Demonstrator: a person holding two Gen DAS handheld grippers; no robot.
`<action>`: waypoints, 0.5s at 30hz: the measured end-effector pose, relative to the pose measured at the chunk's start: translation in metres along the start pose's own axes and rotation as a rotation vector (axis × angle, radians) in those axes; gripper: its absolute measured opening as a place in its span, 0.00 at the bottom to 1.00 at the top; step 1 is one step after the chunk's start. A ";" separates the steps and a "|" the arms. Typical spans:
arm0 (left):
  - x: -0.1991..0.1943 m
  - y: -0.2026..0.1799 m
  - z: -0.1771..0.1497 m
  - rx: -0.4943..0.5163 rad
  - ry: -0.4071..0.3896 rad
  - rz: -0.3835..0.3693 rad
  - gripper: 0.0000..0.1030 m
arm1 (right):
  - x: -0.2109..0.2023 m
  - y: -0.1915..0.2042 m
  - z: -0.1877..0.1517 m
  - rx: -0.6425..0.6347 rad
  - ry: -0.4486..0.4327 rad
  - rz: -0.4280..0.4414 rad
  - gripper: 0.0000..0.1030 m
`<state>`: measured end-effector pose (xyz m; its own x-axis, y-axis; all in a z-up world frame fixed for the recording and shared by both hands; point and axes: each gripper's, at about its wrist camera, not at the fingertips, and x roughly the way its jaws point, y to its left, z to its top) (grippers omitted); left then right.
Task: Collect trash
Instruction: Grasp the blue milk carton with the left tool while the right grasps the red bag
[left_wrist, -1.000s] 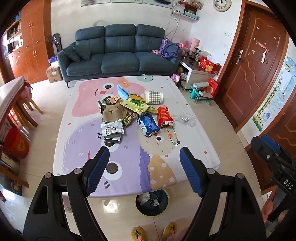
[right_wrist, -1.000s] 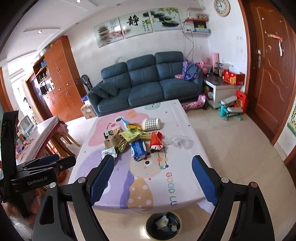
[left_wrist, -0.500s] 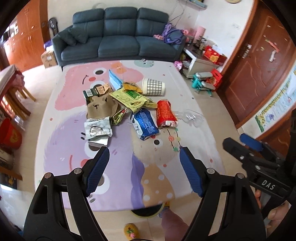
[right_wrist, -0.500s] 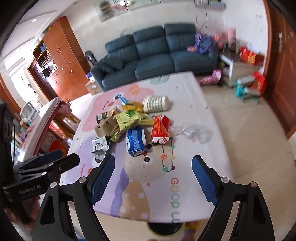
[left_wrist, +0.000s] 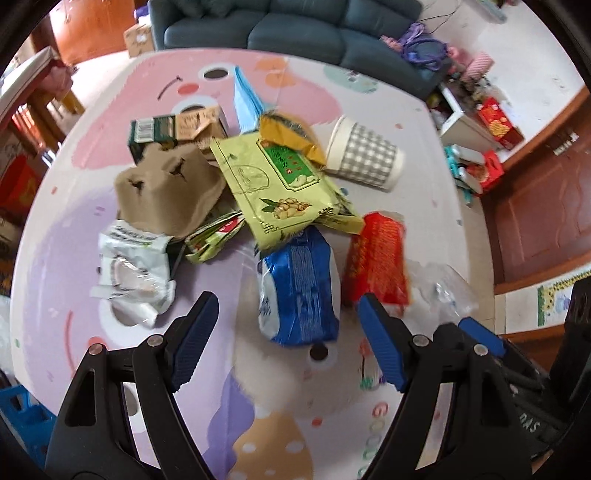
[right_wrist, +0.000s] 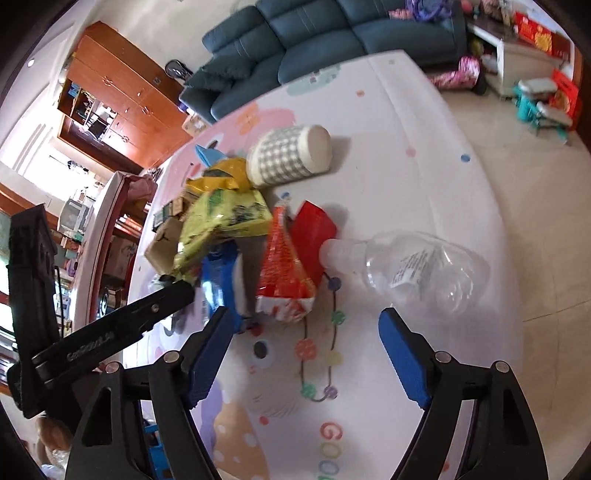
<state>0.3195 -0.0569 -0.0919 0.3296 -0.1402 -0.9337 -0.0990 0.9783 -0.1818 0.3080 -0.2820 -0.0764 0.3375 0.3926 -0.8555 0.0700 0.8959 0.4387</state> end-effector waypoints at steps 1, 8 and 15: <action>0.011 -0.003 0.003 -0.007 0.014 0.012 0.74 | 0.002 -0.004 0.002 0.002 0.009 0.012 0.79; 0.058 -0.013 0.016 -0.025 0.068 0.079 0.74 | 0.021 -0.012 0.015 -0.012 0.062 0.071 0.79; 0.085 -0.013 0.024 -0.030 0.110 0.065 0.58 | 0.042 0.001 0.021 -0.039 0.103 0.095 0.79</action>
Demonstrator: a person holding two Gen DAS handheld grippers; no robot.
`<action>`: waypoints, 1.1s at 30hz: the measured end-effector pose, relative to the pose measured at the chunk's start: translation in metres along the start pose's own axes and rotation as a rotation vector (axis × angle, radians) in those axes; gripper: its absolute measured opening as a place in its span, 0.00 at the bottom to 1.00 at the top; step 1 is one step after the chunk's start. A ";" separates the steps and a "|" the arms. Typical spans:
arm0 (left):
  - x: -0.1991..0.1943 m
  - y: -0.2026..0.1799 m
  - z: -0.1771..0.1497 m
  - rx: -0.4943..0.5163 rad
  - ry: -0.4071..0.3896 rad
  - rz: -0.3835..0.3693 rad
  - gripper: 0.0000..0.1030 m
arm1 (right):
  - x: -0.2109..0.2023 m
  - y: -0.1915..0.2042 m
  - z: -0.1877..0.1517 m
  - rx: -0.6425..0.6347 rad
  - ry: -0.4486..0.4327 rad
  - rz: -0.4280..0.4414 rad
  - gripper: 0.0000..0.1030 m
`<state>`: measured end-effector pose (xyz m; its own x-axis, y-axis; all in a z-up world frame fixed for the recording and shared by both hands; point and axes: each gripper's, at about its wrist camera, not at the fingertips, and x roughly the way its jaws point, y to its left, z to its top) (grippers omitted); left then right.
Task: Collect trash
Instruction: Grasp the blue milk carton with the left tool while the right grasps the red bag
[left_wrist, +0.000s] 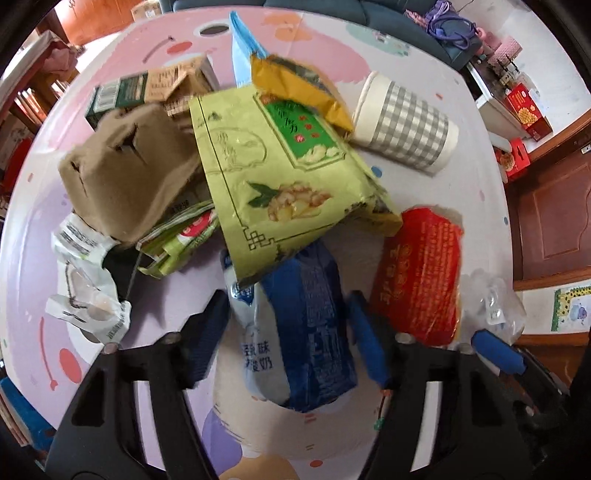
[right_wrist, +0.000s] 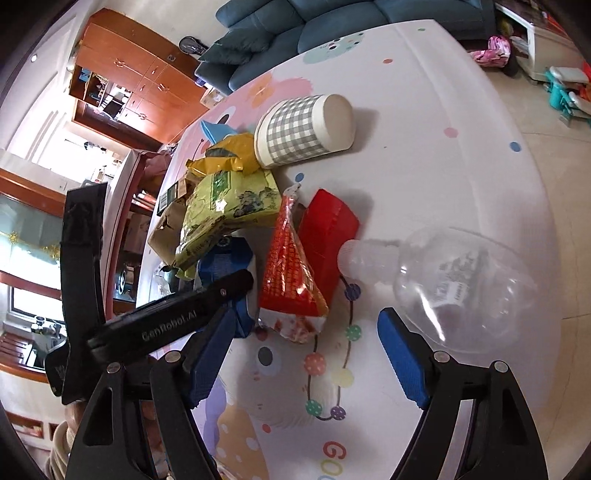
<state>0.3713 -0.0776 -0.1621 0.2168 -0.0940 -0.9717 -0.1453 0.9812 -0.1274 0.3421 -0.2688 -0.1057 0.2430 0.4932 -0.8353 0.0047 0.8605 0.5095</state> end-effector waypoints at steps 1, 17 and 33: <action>0.001 0.001 0.000 0.000 -0.008 -0.004 0.57 | 0.003 0.001 0.002 -0.001 0.003 0.003 0.79; -0.017 0.024 -0.027 -0.071 -0.027 -0.052 0.49 | 0.051 0.028 0.019 -0.018 0.054 -0.110 0.42; -0.119 0.070 -0.085 -0.045 -0.147 -0.109 0.35 | -0.018 0.077 -0.032 -0.164 -0.010 -0.071 0.32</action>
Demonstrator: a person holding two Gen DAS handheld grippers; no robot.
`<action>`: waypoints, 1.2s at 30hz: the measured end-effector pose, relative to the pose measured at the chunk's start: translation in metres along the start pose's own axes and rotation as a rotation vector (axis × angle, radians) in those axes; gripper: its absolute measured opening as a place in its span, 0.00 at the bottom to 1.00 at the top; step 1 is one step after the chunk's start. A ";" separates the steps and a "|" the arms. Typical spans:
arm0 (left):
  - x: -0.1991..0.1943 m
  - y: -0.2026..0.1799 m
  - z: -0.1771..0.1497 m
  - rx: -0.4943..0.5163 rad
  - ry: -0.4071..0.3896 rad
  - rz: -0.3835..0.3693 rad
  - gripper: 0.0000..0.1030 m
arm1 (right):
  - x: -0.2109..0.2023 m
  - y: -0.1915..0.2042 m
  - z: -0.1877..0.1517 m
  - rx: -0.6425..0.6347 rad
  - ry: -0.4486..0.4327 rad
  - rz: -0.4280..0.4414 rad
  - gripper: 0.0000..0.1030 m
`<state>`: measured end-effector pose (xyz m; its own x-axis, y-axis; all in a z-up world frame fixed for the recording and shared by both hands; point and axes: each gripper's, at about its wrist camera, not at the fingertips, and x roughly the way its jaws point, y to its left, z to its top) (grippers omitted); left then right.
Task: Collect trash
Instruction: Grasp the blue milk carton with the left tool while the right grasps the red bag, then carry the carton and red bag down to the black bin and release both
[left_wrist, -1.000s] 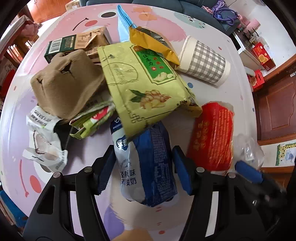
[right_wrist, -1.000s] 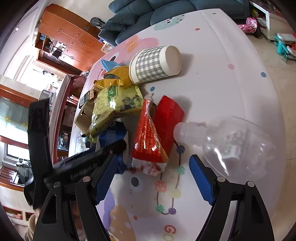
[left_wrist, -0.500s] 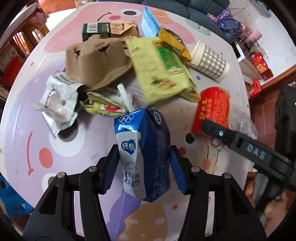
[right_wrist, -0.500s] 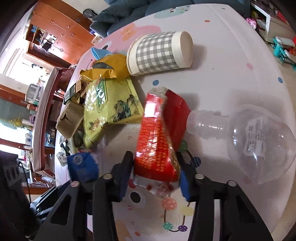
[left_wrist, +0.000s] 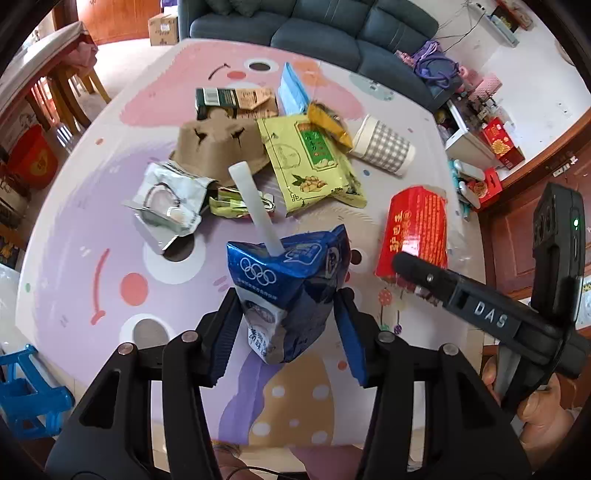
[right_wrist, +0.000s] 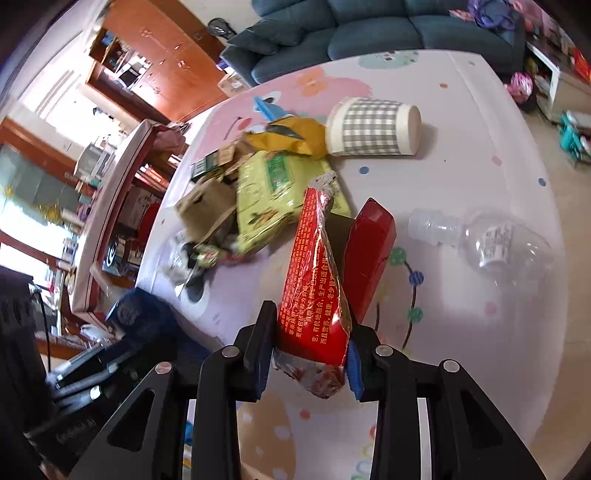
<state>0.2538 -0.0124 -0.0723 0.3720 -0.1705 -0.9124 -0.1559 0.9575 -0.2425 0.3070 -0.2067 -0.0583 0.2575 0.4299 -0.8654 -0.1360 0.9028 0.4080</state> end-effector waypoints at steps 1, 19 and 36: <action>-0.007 0.001 -0.002 0.005 0.003 -0.010 0.35 | -0.002 0.005 -0.004 -0.008 -0.002 0.002 0.32; -0.126 0.022 -0.056 0.217 -0.114 -0.138 0.34 | -0.101 0.084 -0.093 -0.050 -0.191 -0.046 0.32; -0.193 0.066 -0.165 0.443 -0.080 -0.247 0.34 | -0.126 0.150 -0.270 0.066 -0.229 -0.149 0.32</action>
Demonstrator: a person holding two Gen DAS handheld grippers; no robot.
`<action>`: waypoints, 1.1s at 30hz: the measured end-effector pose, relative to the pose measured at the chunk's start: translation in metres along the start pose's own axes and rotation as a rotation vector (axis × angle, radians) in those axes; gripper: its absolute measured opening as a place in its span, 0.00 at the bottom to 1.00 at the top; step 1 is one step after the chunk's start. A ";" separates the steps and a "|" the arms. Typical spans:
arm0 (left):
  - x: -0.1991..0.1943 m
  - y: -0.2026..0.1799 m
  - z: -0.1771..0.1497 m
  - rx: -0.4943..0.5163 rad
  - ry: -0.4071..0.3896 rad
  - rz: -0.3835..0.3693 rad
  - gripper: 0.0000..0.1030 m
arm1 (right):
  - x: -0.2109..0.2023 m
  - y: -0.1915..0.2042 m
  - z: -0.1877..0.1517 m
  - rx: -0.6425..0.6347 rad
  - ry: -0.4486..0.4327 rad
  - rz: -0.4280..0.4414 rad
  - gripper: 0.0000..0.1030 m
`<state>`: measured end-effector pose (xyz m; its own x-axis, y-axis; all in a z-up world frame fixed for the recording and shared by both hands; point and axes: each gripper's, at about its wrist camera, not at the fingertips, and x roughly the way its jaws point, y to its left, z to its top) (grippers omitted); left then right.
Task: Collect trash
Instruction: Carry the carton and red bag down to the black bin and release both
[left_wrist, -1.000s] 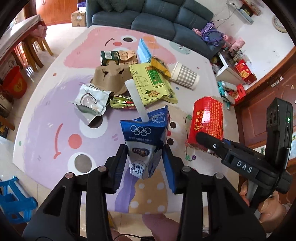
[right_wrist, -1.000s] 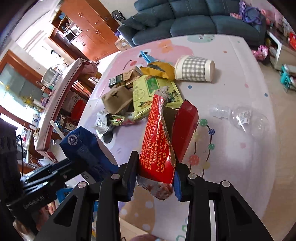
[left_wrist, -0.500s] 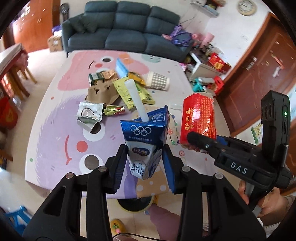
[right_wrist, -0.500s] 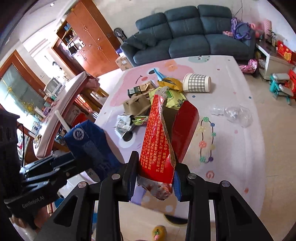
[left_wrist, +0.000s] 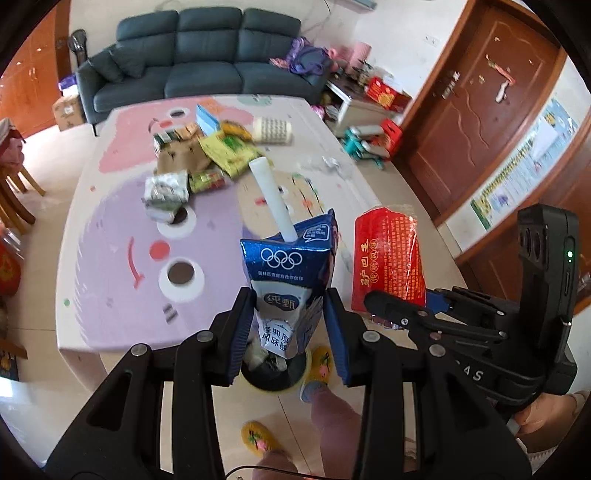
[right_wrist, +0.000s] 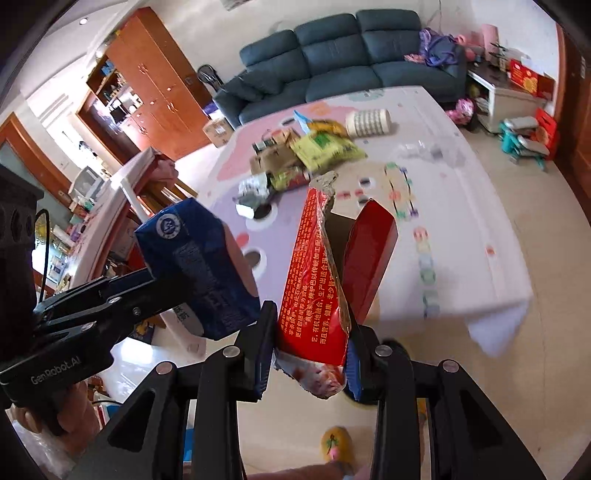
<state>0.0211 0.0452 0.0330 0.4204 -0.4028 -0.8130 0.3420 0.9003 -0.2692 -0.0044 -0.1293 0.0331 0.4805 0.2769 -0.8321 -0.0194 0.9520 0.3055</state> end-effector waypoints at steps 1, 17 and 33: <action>0.002 -0.002 -0.006 0.003 0.011 -0.006 0.34 | 0.000 -0.001 -0.006 -0.002 0.008 -0.006 0.32; 0.077 -0.040 -0.102 -0.048 0.127 0.027 0.28 | 0.069 -0.075 -0.107 0.059 0.238 -0.017 0.32; 0.312 0.004 -0.222 -0.170 0.201 0.133 0.28 | 0.288 -0.191 -0.208 0.120 0.400 -0.012 0.36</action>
<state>-0.0330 -0.0401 -0.3361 0.2713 -0.2538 -0.9284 0.1423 0.9646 -0.2221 -0.0449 -0.2044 -0.3616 0.1009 0.3173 -0.9430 0.0975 0.9401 0.3267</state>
